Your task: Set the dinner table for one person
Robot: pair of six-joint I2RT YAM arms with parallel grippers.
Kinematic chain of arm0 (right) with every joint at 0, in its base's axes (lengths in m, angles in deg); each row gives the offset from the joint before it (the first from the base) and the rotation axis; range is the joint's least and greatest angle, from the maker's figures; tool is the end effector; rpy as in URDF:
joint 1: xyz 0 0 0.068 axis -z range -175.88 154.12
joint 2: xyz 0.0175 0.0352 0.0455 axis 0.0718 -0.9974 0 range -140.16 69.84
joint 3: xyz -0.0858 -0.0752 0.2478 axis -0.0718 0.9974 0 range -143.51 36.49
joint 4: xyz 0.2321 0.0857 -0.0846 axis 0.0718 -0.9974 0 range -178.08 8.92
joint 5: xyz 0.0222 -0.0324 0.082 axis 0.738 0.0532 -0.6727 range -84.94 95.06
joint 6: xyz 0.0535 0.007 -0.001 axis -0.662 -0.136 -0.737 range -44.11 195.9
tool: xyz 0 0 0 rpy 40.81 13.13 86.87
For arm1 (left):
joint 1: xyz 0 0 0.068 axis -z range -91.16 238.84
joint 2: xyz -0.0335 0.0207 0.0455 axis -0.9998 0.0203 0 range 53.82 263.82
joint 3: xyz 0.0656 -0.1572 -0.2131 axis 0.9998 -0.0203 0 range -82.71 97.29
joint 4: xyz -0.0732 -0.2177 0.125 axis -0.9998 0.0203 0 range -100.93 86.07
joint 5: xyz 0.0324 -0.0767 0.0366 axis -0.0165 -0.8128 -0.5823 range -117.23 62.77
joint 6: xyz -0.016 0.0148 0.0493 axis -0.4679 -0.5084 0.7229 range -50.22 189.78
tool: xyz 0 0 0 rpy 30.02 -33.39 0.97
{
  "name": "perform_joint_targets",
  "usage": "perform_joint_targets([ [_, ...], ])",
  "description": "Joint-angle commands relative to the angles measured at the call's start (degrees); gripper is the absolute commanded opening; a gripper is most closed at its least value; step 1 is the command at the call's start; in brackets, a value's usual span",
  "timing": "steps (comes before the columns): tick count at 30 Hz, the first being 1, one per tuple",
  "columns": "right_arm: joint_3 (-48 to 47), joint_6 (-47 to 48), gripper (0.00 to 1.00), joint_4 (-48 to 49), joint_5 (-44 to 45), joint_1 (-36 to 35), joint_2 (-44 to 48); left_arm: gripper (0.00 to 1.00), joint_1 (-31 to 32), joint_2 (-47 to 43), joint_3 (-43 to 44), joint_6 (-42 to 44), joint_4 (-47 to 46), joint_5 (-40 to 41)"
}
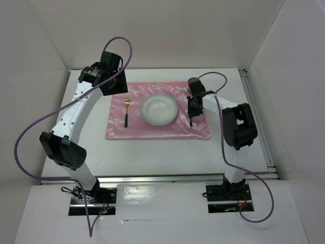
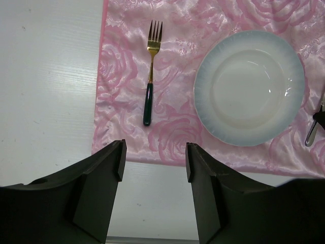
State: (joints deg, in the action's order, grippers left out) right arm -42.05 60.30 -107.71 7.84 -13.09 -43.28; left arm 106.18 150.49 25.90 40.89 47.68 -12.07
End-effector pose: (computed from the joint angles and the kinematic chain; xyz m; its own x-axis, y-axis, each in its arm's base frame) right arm 0.3943 0.1202 0.1705 -0.8798 0.0086 -0.4752 -0.0381 0.9953 0.0885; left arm 0.3391 -0.0962 0.4063 -0.6641 -0.2810 -0.6928 -0.2334 0.9583 -0.1650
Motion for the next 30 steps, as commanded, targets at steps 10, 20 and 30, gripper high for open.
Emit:
perform_joint_targets([
  [10,-4.95,-1.72,0.65,-2.45,2.49,-0.10,2.99,0.67,0.15,-0.51,-1.22,-0.03,-0.34,0.57],
  [20,-7.52,-8.82,1.00,-12.64,16.70,1.30,16.33,0.67,0.15,-4.72,-4.53,0.50,-3.83,0.14],
  [30,-3.38,-11.39,1.00,-13.80,16.81,9.56,26.98,0.67,-0.38,-5.34,-6.75,-0.74,-6.31,-5.23],
])
